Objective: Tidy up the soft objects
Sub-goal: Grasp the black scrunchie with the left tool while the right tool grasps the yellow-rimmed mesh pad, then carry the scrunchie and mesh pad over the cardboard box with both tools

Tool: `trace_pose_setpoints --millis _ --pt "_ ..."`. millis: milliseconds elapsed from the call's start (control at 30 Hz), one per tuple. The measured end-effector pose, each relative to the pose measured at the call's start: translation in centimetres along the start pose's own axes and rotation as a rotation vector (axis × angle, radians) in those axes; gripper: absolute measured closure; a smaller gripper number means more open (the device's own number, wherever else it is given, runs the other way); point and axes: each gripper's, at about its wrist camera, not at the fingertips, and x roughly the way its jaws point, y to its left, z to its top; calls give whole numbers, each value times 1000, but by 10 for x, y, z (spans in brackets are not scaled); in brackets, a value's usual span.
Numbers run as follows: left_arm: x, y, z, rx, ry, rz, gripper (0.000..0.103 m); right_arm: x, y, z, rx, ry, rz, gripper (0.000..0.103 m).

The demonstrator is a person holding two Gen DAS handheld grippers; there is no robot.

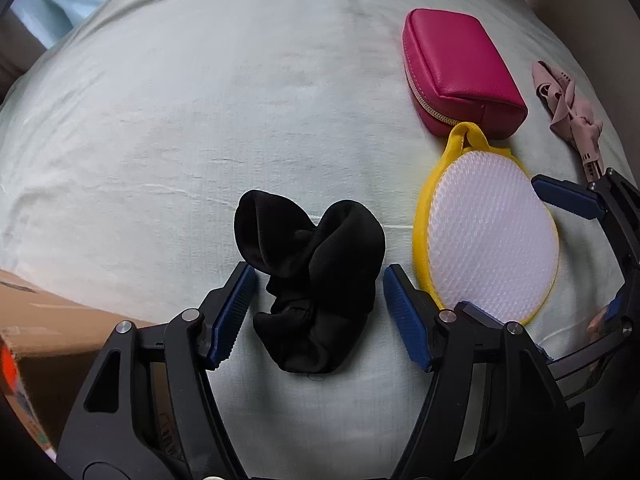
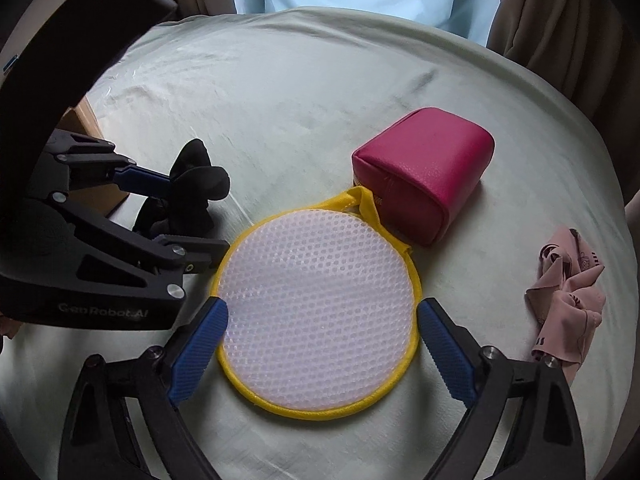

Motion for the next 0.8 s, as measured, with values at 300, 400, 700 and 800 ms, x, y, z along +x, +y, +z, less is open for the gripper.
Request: trace_pose_setpoints --millis 300,400,700,800 --pt "-6 3 -3 20 -12 -32 67 4 10 -1 14 6 -30 30" --pt "-9 2 -4 26 -18 -42 76 1 14 -1 18 5 -25 43" --pt "-35 3 -7 22 -38 -65 82 -18 22 -2 101 -2 15 66" --pt "-54 3 -8 28 -61 -69 82 -33 24 -3 120 -17 3 66"
